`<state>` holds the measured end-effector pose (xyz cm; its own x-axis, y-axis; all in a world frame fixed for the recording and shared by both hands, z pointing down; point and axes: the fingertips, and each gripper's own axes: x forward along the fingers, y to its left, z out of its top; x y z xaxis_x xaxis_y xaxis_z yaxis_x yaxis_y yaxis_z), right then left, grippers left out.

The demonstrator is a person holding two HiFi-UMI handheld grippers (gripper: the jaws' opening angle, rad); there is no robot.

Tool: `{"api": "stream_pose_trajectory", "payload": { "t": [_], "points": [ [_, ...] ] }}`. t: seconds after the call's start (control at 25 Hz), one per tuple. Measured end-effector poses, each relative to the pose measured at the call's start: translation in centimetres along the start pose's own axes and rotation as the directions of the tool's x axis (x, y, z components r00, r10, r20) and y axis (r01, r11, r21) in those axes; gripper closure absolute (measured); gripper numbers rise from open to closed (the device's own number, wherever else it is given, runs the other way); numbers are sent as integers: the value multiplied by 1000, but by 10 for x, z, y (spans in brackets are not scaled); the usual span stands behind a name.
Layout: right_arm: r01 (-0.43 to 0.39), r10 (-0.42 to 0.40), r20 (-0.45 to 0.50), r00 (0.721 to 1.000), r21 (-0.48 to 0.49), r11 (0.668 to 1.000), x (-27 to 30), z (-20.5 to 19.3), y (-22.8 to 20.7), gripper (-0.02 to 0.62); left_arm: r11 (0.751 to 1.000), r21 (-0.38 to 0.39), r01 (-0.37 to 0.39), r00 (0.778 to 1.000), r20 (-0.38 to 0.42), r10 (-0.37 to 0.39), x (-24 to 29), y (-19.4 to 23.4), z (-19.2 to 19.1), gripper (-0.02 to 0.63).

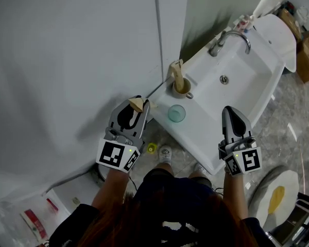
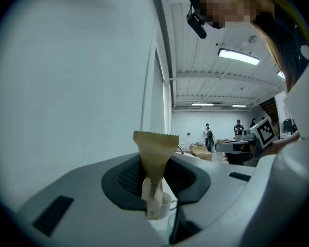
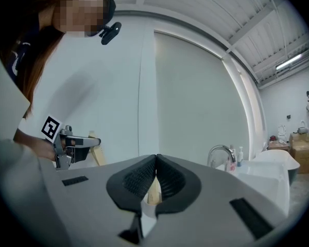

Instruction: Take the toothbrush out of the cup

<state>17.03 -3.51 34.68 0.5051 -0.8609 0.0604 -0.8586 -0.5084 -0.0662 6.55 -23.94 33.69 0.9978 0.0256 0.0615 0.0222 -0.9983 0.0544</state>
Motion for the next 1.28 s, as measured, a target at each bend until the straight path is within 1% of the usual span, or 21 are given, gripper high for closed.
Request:
{"api": "stream_pose_trajectory", "payload": {
  "t": [0.12,0.24,0.4,0.52,0.68,0.8,0.96,1.04,1.08,1.28],
  "points": [
    [-73,73,-16,997,-17,997,7,-3,4,580,998,8,-54,999,0,54,-4,-3,-1,505],
    [-146,146,-15,989,-19,989,12,-7,-2,580,993,10,-115,993,4,115,-4,-12,-4,505],
    [-256,256,0,967,0,967,11,-11,-17,580,976,17,-217,976,0,217,-3,-34,-11,505],
    [-346,345,19,938,22,938,4,-4,-30,580,946,27,-322,947,2,323,-7,-57,-12,505],
    [-465,465,-7,885,-2,885,-11,-8,-55,580,891,29,-452,892,12,452,-17,-86,-11,505],
    [-523,523,-23,852,2,852,-15,-6,-72,580,841,9,-540,841,14,540,-26,-106,-12,505],
    [-569,569,-25,822,14,822,-17,-3,-84,580,796,1,-606,795,13,606,-32,-128,-11,505],
    [-590,590,-21,807,20,807,-16,-2,-84,580,781,5,-625,781,10,625,-34,-136,-10,505],
    [-596,596,-20,803,22,803,-17,-1,-84,580,778,5,-628,778,7,628,-34,-139,-10,505],
    [-602,603,-10,798,35,798,-16,6,-82,580,777,-7,-629,777,-8,629,-32,-143,-10,505]
  ]
}}
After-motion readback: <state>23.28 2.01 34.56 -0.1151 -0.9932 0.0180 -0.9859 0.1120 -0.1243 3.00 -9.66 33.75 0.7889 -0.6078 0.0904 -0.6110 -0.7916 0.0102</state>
